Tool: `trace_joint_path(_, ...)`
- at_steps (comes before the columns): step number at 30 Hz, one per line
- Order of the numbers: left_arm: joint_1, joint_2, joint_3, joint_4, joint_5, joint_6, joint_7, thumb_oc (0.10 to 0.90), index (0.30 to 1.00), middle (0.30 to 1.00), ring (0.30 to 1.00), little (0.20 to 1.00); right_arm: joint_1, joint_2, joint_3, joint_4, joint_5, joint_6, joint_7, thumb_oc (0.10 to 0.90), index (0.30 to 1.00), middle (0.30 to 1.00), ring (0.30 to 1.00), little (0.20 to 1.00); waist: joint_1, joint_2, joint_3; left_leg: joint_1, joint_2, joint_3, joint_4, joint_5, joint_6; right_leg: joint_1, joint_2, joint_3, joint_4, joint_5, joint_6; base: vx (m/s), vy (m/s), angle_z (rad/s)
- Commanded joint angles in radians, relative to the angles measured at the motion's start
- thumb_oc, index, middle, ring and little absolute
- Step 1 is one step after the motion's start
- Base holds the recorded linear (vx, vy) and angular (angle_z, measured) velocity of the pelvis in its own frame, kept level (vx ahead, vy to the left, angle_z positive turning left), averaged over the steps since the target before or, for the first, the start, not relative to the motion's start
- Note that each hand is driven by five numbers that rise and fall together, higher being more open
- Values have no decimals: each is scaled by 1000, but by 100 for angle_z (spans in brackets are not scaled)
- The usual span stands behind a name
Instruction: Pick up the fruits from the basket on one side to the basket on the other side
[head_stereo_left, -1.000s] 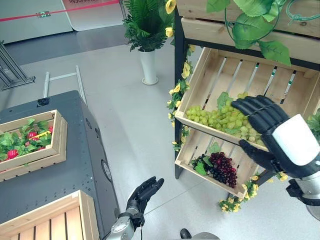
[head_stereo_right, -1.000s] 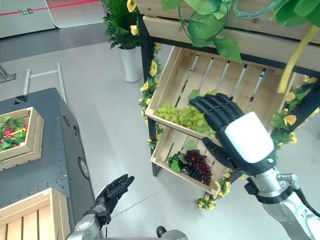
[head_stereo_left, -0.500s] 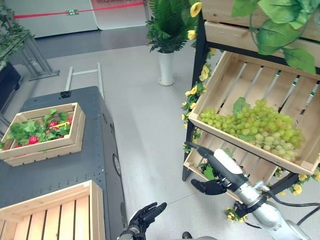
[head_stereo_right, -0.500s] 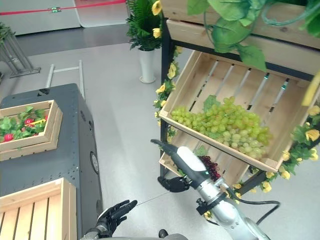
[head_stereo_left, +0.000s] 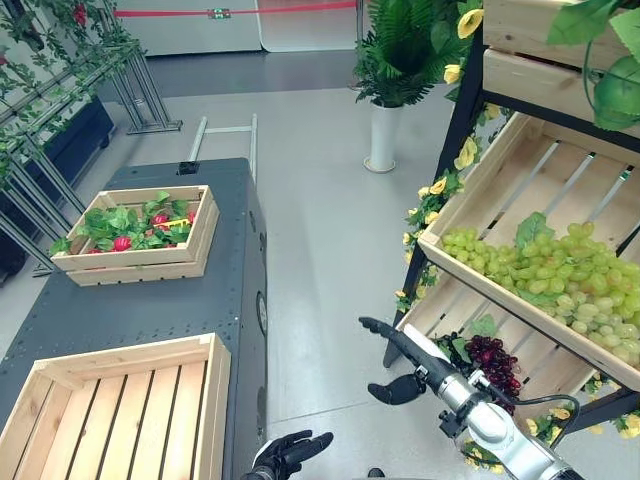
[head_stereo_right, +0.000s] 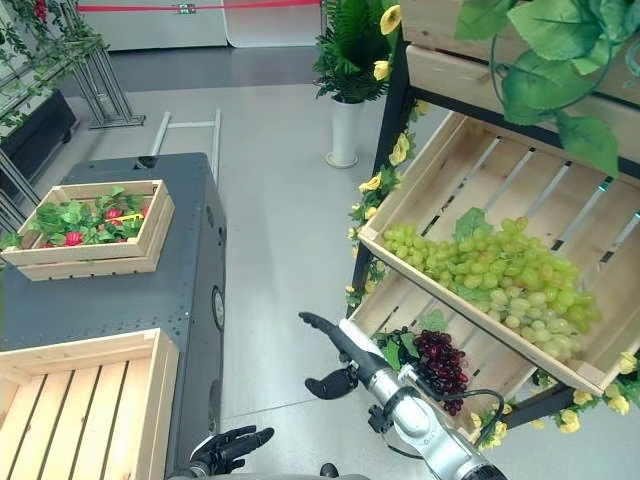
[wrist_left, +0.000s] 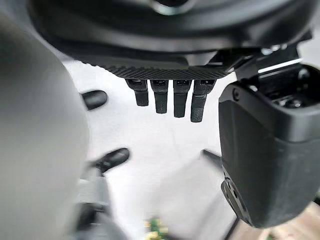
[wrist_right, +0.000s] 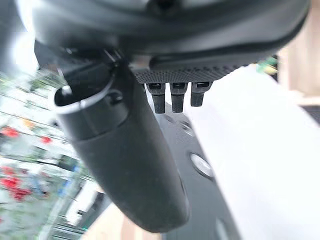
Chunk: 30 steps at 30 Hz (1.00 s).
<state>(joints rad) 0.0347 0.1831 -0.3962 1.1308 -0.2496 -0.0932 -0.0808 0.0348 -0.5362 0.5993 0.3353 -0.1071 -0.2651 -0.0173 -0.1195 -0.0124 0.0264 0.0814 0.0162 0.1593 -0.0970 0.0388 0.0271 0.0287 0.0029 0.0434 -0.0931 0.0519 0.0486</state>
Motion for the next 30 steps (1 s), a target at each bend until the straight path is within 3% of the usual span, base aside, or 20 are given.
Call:
trace_joint_path(1,-93,28,-45,57,82,10,-4,800,900,900,900,900,-112,59,16,8,70,-20,6,800,900,900,900,900,23,-9,-6,27,-53,-27,10,-110,22,22,9,-49,6,-15,12,-5,-23,9)
trace_joint_path(4,-111,23,-57,77,88,27,2,800,900,900,900,900,-115,122,14,176,167,9,20,800,900,900,900,900,30,-9,-7,31,-55,-33,10,-109,23,29,8,-53,6,-18,10,-3,-10,7)
trace_joint_path(7,-126,4,-56,111,104,51,34,800,900,900,900,900,-113,209,-30,424,124,0,32,800,900,900,900,900,38,-5,-5,37,-57,-39,10,-108,28,39,7,-61,6,-21,5,-2,7,7)
trace_joint_path(13,-132,-4,-62,151,164,56,30,800,900,900,900,900,-100,291,-118,707,230,-3,58,800,900,900,900,900,55,0,-1,47,-62,-60,10,-104,34,58,6,-73,6,-24,-3,10,-5,7)
trace_joint_path(18,-130,-20,-73,170,167,46,18,800,900,900,900,900,-97,328,-180,827,303,32,41,800,900,900,900,900,55,10,-1,51,-63,-72,10,-105,37,64,9,-70,6,-27,-8,8,6,9)
trace_joint_path(30,-117,-29,-62,171,108,19,-11,800,900,900,900,900,-108,337,-200,898,245,59,11,800,900,900,900,900,71,16,-14,52,-68,-99,10,-100,37,76,10,-74,6,-38,-14,1,-3,2)
